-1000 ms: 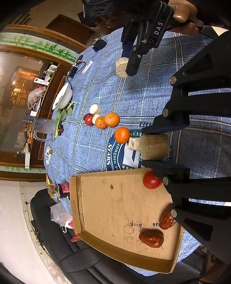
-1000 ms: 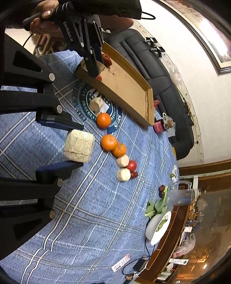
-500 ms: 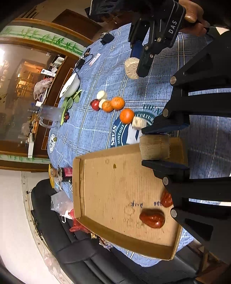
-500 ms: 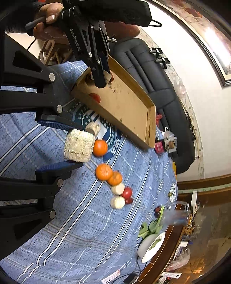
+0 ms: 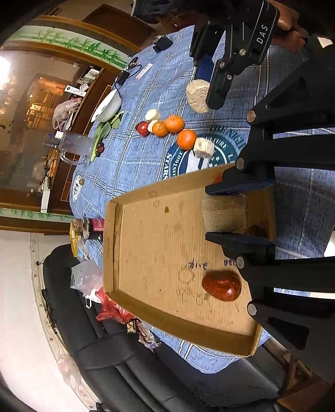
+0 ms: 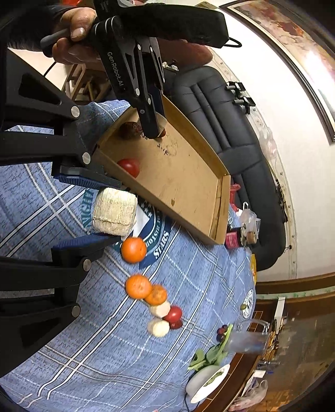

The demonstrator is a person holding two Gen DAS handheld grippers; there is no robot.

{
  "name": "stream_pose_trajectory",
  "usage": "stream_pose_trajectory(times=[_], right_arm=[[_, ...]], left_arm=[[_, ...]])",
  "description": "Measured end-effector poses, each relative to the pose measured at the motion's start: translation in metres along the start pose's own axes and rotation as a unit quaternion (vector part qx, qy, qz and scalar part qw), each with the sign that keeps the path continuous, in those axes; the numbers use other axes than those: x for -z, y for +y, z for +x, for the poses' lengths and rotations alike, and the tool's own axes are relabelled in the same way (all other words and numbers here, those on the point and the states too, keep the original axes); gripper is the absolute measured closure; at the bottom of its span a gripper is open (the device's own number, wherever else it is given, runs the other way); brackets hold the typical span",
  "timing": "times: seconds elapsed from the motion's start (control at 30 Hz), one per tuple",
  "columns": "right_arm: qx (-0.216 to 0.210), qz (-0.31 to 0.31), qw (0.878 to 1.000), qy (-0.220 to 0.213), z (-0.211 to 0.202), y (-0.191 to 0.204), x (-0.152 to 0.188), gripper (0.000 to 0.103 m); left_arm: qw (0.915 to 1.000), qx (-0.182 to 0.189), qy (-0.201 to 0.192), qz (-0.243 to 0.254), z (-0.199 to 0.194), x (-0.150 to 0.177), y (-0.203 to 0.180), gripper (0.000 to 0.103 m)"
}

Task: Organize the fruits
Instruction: 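Carry the tan cube into the tray and release it while the right tool releases the cylinder there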

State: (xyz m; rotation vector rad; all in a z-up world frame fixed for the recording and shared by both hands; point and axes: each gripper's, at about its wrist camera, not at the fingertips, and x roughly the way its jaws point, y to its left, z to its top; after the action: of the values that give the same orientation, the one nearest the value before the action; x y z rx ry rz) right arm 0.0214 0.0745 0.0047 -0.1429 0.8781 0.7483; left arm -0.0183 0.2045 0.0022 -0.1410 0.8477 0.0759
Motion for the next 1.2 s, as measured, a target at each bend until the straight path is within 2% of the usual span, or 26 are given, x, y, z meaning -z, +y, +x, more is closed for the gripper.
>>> stream_pose_trajectory(times=[0.3,0.53,0.93,1.2], right_arm=[[-0.013,-0.013,1.000,0.006,0.011,0.016,-0.005,0.070],[-0.027,-0.027,0.999,0.009,0.025,0.030,-0.017,0.070],[-0.058,-0.043,0.997,0.035,0.082,0.054,-0.046,0.070],[-0.051,-0.076,0.994,0.066,0.117,0.066,-0.047,0.070]], left_arm=[[0.9999,-0.008,-0.001,-0.007,0.001,-0.001,0.015,0.077],[0.9994,-0.022,-0.001,-0.028,0.002,-0.008,0.043,0.077],[0.9973,-0.041,0.018,-0.058,0.029,-0.022,0.076,0.077],[0.9974,-0.037,0.034,-0.051,0.045,-0.019,0.074,0.077]])
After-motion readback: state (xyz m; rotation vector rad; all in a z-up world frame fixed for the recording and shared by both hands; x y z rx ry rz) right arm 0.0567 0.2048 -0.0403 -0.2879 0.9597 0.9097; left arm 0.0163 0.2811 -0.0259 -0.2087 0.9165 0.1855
